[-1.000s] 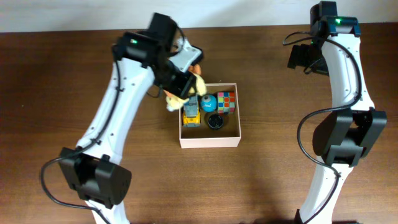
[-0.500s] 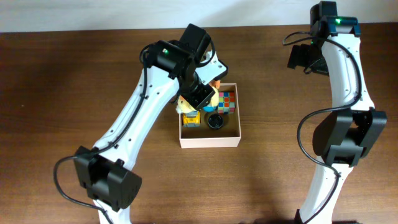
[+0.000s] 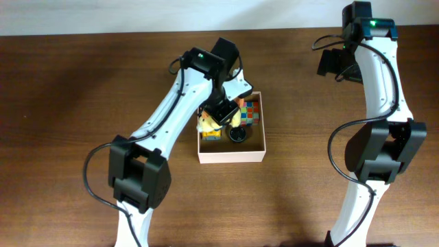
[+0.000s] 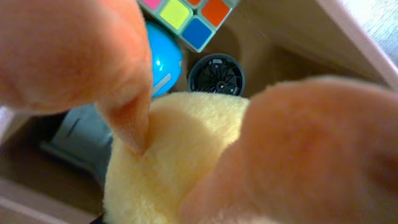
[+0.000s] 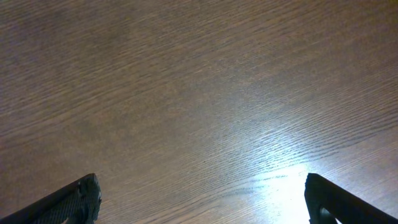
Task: Pack container
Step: 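Lower the duck into the box's lower-left area and open the left gripper, then raise the left gripper and withdraw it to the upper left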
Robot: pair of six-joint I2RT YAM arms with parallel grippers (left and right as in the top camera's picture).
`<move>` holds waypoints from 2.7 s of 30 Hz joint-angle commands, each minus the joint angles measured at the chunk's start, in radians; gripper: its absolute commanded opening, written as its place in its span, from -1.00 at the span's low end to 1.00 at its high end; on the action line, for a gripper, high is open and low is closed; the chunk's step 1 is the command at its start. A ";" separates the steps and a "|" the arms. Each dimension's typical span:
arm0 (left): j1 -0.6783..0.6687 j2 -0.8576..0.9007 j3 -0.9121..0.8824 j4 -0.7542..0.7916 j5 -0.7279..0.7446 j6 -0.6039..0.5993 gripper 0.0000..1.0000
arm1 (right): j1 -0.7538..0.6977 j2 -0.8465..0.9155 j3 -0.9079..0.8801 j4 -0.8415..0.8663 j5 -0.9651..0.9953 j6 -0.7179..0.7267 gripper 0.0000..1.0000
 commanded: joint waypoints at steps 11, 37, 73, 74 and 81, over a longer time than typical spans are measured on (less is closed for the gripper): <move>-0.076 0.026 0.010 -0.066 0.022 0.017 -0.14 | 0.003 -0.019 -0.001 0.003 0.013 0.008 0.97; -0.070 0.030 -0.193 0.039 -0.079 0.017 0.98 | 0.003 -0.019 -0.001 0.003 0.013 0.008 0.97; 0.094 0.029 0.505 -0.116 -0.283 -0.203 0.99 | 0.003 -0.019 -0.001 0.003 0.013 0.008 0.98; 0.119 0.029 0.525 -0.116 -0.292 -0.218 0.99 | 0.003 -0.019 -0.001 0.003 0.013 0.008 0.97; 0.318 0.029 0.558 -0.114 -0.315 -0.266 0.99 | 0.003 -0.019 -0.001 0.003 0.013 0.008 0.98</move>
